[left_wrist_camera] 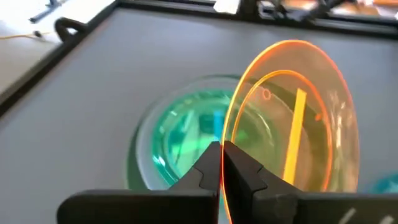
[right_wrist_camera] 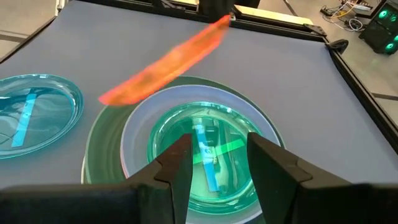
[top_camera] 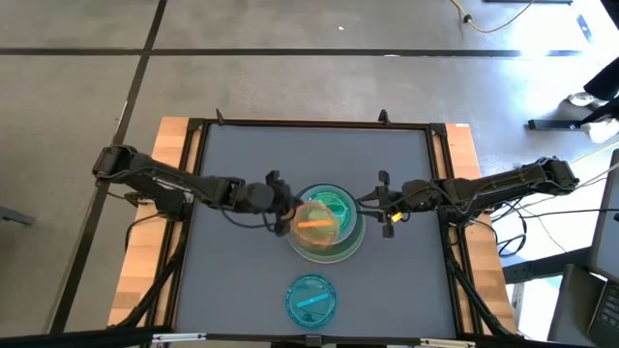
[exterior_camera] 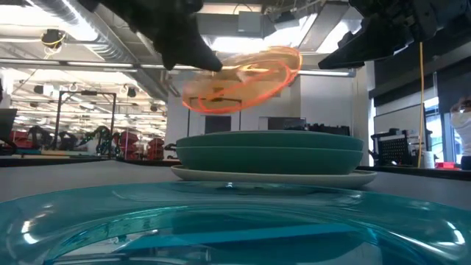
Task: Stack plastic plates
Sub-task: Stack the light orange plate on top of the light blue plate
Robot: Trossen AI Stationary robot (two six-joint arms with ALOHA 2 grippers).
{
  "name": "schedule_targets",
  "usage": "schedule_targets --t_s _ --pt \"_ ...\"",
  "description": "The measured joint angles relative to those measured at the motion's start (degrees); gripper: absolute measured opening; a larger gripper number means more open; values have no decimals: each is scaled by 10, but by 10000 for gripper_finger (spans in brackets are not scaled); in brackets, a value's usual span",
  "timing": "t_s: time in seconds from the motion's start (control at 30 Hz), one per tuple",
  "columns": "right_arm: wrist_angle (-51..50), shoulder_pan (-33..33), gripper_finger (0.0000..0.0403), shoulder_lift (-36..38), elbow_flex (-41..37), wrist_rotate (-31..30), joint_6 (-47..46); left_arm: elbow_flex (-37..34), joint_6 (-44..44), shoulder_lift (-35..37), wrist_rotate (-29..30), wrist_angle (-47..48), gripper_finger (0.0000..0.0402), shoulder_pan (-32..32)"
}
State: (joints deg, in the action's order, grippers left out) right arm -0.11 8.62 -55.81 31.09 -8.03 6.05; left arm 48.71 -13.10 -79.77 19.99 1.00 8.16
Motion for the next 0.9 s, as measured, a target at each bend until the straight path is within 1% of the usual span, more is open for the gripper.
schedule_targets --t_s 0.2,0.43,0.57,0.67,0.77,0.9 --pt "1 0 145 0 0 -1 2 0 2 -37 0 -59 5 -46" --pt "1 0 145 0 0 -1 2 0 16 -115 -2 -148 5 -66" --pt "1 0 145 -3 0 -1 2 0 17 -146 -21 -162 5 -68" --pt "1 0 145 -10 0 -1 2 0 17 -157 -22 -163 7 -68" --pt "4 0 145 -22 0 -1 2 0 17 -158 -28 -160 26 -68" --pt "5 0 145 -36 0 -1 5 0 21 -155 -31 -158 67 -68"
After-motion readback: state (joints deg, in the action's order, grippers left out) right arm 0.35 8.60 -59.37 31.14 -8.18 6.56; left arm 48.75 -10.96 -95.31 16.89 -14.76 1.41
